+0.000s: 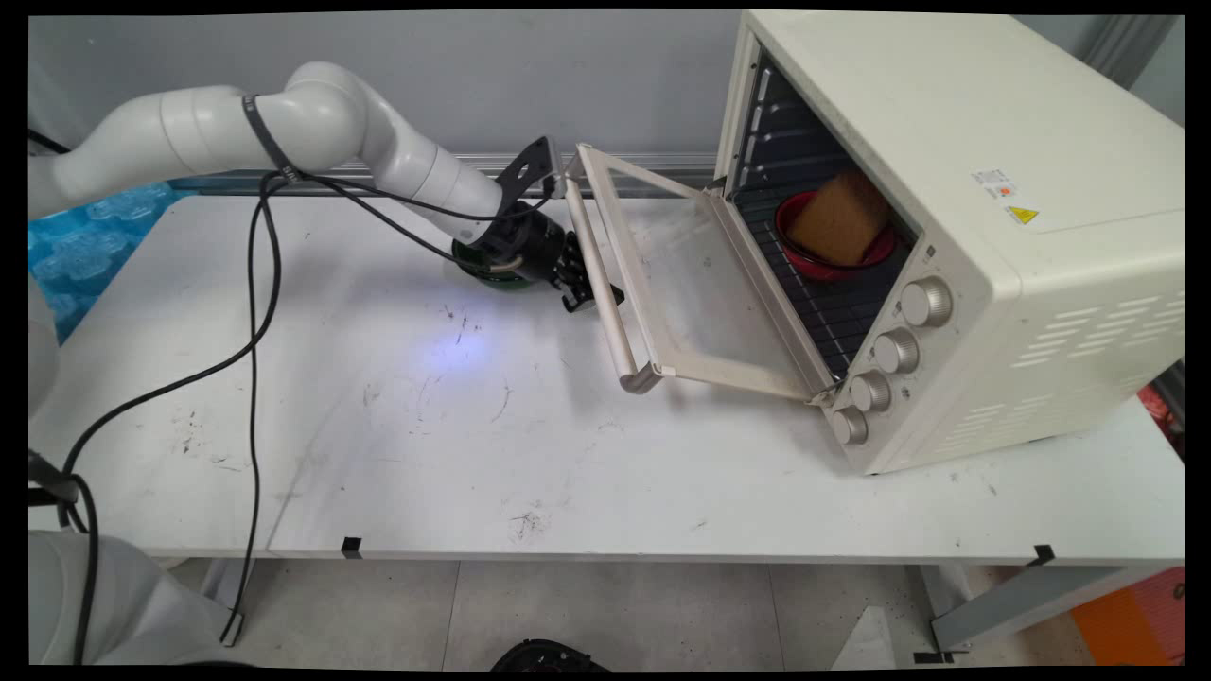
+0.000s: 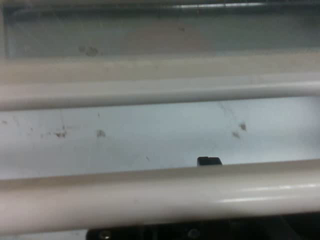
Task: Close the oven
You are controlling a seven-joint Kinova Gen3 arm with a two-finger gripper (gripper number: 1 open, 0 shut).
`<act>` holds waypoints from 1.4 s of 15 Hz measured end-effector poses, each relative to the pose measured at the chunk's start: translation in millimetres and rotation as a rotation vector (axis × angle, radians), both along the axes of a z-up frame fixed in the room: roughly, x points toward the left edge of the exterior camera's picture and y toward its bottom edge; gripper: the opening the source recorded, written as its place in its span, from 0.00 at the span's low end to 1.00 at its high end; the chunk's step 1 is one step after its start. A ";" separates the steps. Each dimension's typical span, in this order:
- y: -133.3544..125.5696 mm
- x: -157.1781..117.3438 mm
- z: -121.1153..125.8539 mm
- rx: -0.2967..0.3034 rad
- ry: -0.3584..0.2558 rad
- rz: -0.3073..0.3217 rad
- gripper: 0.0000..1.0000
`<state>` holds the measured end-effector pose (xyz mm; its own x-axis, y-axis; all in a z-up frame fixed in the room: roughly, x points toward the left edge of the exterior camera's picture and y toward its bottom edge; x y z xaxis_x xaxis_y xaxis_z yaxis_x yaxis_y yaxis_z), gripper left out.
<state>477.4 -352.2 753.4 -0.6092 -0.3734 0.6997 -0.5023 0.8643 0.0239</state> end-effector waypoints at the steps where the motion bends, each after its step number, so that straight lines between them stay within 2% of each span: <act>1: -2.4 -1.7 0.5 -0.003 0.000 0.001 0.00; 6: -13.8 -9.0 13.8 -0.025 0.011 0.016 0.00; 21: -40.4 -25.1 104.4 -0.100 0.140 0.076 0.00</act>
<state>452.3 -392.6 857.8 -0.4760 -0.3392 0.8114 -0.5642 0.8255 0.0141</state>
